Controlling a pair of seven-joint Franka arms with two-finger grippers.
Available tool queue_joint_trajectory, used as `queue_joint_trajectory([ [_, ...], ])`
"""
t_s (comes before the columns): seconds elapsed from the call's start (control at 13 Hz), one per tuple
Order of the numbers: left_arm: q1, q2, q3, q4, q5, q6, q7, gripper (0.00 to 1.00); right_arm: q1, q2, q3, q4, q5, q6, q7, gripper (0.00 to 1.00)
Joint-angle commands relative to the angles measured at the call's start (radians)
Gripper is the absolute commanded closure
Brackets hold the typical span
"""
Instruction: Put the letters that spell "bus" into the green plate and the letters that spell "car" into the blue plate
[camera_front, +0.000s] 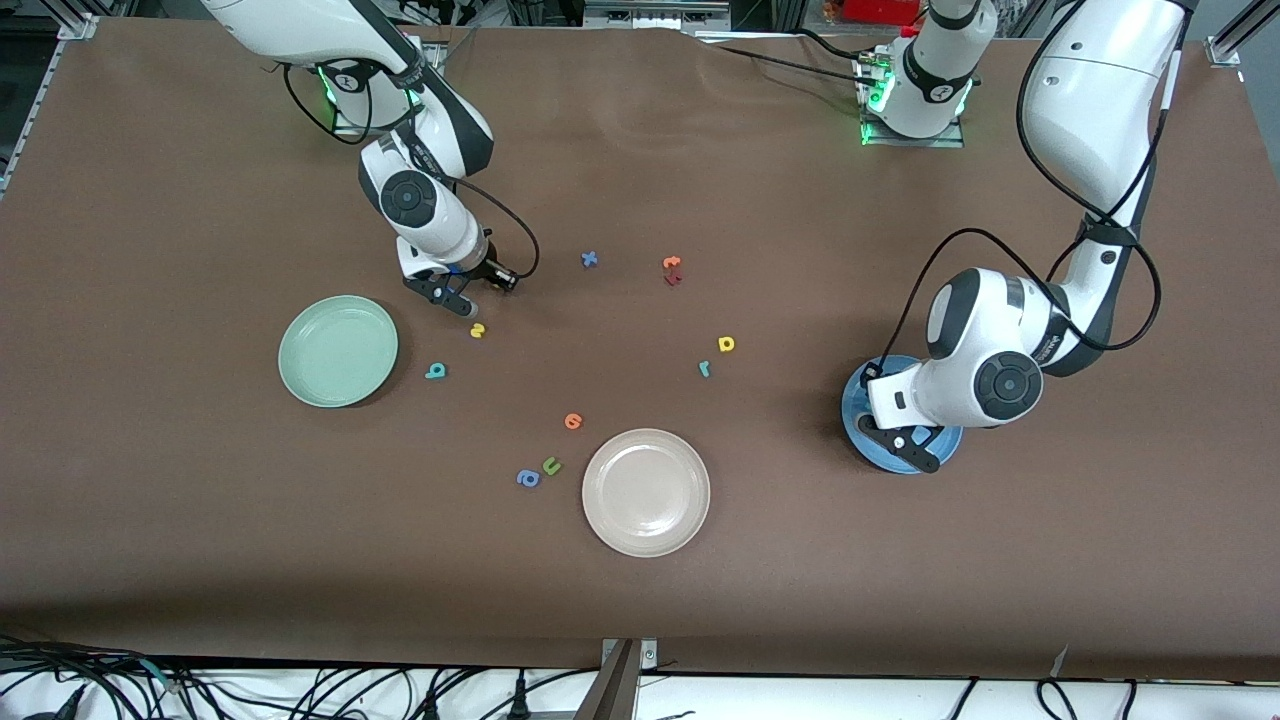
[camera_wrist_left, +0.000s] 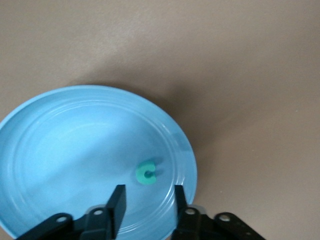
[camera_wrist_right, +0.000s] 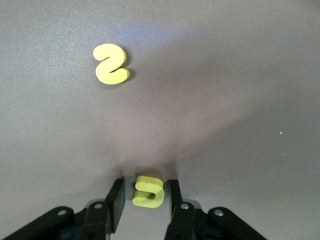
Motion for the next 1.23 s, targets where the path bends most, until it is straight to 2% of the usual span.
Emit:
queue_joint_trajectory([
  [0.0,-0.010,-0.013,-0.011,-0.009,0.010,0.010,0.014,0.00,-0.007,-0.001,0.001,-0.004,-0.019,-0.006,0.000,0.76],
  [0.15,-0.017,-0.017,-0.075,-0.001,0.007,0.009,-0.053,0.00,-0.011,-0.001,0.001,0.000,-0.019,-0.009,0.000,0.94],
  [0.23,-0.022,-0.017,-0.103,0.002,0.008,0.014,-0.132,0.00,-0.012,-0.007,0.000,0.004,-0.019,-0.010,-0.001,1.00],
  [0.38,-0.080,-0.014,-0.120,0.008,0.022,0.054,-0.239,0.00,-0.012,-0.042,-0.017,0.025,-0.019,-0.045,-0.012,1.00],
  [0.62,-0.186,0.021,-0.118,0.007,0.022,0.163,-0.430,0.00,-0.012,-0.086,-0.036,0.203,-0.022,-0.379,-0.056,1.00],
  [0.77,-0.266,0.052,-0.112,0.004,0.043,0.228,-0.541,0.09,-0.012,-0.078,-0.112,0.329,-0.021,-0.568,-0.198,1.00],
  [0.92,-0.280,0.079,-0.115,0.004,0.149,0.272,-0.589,0.14,-0.012,-0.075,-0.218,0.357,-0.021,-0.587,-0.401,1.00],
  [1.15,-0.327,0.124,-0.114,0.002,0.166,0.350,-0.651,0.19,-0.021,-0.037,-0.350,0.366,-0.017,-0.541,-0.658,1.00],
])
